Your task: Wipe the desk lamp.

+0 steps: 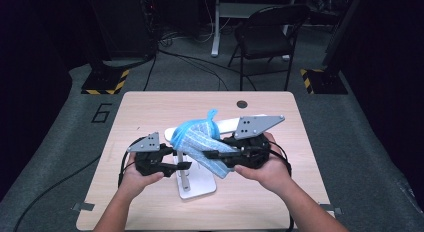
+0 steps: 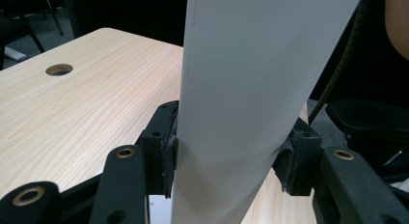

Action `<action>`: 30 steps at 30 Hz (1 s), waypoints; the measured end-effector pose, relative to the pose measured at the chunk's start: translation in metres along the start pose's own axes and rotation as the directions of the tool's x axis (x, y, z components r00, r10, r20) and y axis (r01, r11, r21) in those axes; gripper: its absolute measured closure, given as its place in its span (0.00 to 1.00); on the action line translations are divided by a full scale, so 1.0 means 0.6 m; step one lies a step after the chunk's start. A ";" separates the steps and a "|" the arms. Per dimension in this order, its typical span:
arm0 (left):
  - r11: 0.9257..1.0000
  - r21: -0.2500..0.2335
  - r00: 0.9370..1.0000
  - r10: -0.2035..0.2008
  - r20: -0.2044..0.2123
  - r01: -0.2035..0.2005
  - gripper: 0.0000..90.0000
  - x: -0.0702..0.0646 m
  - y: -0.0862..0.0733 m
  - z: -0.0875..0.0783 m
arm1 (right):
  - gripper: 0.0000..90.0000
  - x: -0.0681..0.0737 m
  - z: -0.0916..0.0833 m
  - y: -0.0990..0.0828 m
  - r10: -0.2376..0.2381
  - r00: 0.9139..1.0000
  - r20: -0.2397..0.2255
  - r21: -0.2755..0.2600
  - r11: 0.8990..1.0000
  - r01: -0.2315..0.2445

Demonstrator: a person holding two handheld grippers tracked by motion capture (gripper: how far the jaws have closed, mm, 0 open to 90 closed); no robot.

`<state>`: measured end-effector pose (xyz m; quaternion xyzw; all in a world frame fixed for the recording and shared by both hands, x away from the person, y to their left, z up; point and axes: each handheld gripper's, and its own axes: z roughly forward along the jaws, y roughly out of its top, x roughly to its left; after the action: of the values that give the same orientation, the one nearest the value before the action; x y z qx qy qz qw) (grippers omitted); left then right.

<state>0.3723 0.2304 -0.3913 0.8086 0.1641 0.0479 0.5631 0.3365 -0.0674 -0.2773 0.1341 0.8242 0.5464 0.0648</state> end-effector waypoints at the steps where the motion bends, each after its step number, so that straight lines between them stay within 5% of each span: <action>1: 1.000 0.001 1.000 0.000 -0.001 0.000 0.54 0.000 0.000 0.000 | 0.77 0.000 -0.001 -0.005 -0.001 1.000 0.001 -0.002 1.000 0.001; 7: 1.000 0.008 1.000 0.015 -0.024 -0.015 0.52 -0.006 -0.001 -0.004 | 0.77 0.004 -0.001 -0.035 0.026 1.000 -0.006 0.009 1.000 -0.026; 11: 1.000 0.005 1.000 0.007 -0.021 -0.007 0.50 -0.008 -0.006 -0.006 | 0.77 0.009 0.013 -0.057 0.017 1.000 0.010 0.066 0.998 -0.018; 30: 1.000 0.004 1.000 -0.017 -0.014 0.017 0.50 -0.002 -0.023 -0.014 | 0.77 0.004 0.021 -0.123 0.062 0.995 0.076 0.057 0.996 -0.066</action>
<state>0.3661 0.2416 -0.4011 0.8078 0.1749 0.0486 0.5608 0.3263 -0.0827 -0.3501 0.1825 0.8324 0.5181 0.0737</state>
